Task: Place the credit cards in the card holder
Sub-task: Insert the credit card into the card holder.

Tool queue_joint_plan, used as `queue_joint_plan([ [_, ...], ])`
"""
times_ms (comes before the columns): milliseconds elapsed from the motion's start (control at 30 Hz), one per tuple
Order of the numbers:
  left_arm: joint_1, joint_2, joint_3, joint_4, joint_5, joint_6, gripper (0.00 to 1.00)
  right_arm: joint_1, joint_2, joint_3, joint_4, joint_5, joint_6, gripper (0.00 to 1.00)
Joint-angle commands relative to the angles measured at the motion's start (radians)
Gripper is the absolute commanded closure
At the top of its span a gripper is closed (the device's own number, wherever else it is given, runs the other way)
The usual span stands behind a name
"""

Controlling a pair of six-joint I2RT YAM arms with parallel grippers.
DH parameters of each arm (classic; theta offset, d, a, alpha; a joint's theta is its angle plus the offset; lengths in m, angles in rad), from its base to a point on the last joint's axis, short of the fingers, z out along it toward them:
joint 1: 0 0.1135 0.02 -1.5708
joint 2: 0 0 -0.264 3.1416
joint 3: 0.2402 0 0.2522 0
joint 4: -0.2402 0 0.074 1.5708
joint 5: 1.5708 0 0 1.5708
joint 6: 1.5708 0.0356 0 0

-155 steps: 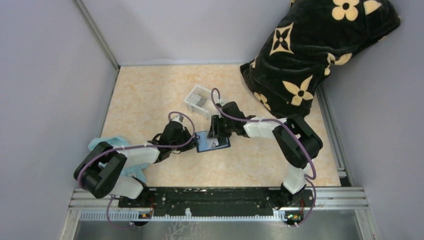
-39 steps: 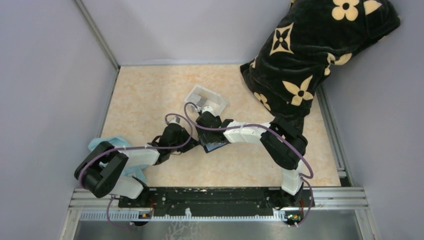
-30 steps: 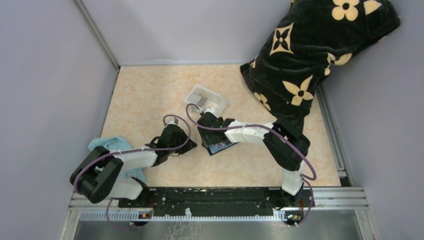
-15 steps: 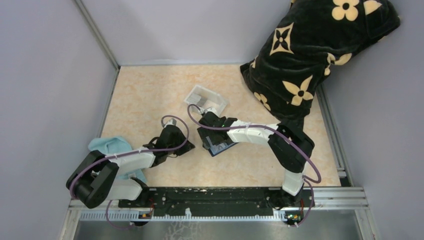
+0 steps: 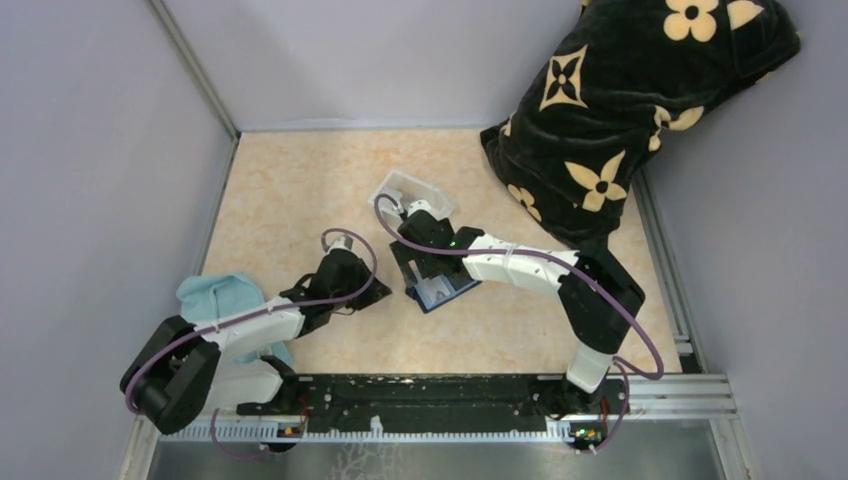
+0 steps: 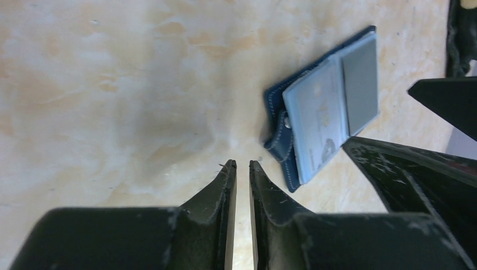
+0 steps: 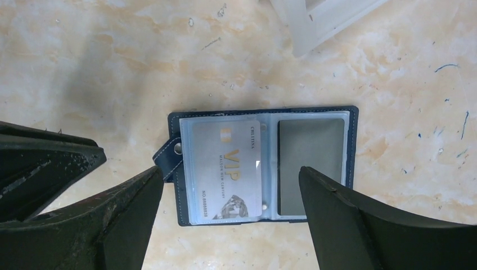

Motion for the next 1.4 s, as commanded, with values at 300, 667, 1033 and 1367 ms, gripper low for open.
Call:
queue_joint_plan([
  [300,-0.188,0.13,0.097,0.109,0.029,-0.05,0.78,0.007,-0.124,-0.148,0.032,-0.004,-0.005,0.1],
  [667,-0.212,0.245,0.121,0.149,-0.009,-0.073,0.77,0.013,-0.132,-0.2,0.065,-0.041,0.006,0.1],
  [1033,-0.216,0.31,0.152,0.114,-0.051,-0.075,0.76,0.027,-0.118,-0.199,0.076,-0.06,0.004,0.1],
  [1367,-0.215,0.328,0.158,0.071,-0.073,-0.076,0.76,0.029,-0.077,-0.189,0.071,-0.025,-0.003,0.1],
])
